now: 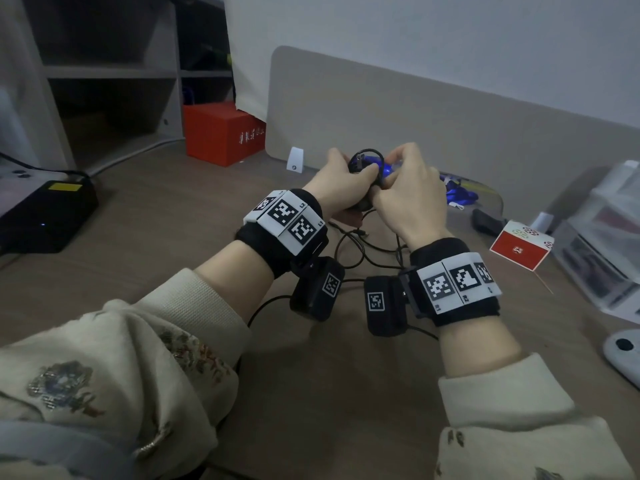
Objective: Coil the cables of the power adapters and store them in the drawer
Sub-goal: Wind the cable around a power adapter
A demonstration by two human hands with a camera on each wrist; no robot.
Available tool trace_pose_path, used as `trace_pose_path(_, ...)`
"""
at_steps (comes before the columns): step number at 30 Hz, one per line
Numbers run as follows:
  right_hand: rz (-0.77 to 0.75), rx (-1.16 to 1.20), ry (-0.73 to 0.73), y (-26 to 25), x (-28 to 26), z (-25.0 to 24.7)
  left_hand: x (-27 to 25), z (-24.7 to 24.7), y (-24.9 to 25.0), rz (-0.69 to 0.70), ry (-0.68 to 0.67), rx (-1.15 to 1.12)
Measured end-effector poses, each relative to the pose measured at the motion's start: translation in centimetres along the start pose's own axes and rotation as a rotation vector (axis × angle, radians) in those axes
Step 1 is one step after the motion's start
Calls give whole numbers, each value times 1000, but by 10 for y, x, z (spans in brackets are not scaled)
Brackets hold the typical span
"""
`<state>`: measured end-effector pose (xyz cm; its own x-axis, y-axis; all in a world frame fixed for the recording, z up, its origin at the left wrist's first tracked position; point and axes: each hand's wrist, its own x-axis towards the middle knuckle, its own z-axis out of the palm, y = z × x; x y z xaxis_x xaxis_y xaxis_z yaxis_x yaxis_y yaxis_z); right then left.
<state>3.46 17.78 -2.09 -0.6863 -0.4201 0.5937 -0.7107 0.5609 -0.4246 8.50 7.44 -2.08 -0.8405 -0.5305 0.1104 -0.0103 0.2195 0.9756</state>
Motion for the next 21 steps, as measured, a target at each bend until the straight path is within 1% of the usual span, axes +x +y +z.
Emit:
trace_pose_path(4,-57,-94,-59,-1,0,0,-1,-3,0,10,-13,105)
trace_pose_path(7,-52,-77,-99,2,1,3,1,-3,-2,-10,-25,143)
trace_pose_path(11,0,-8,-124,4,1,3,5,-5,-4,-19,-35,168)
trace_pose_path(15,22,55,-182,4,-1,-1,5,-7,-3,-60,-55,110)
trace_pose_path(19,82,93,-196,8,1,1,3,-4,-4,-37,-57,116)
trace_pose_path(21,116,108,-175,9,3,5,2,-4,-4,-15,-54,132)
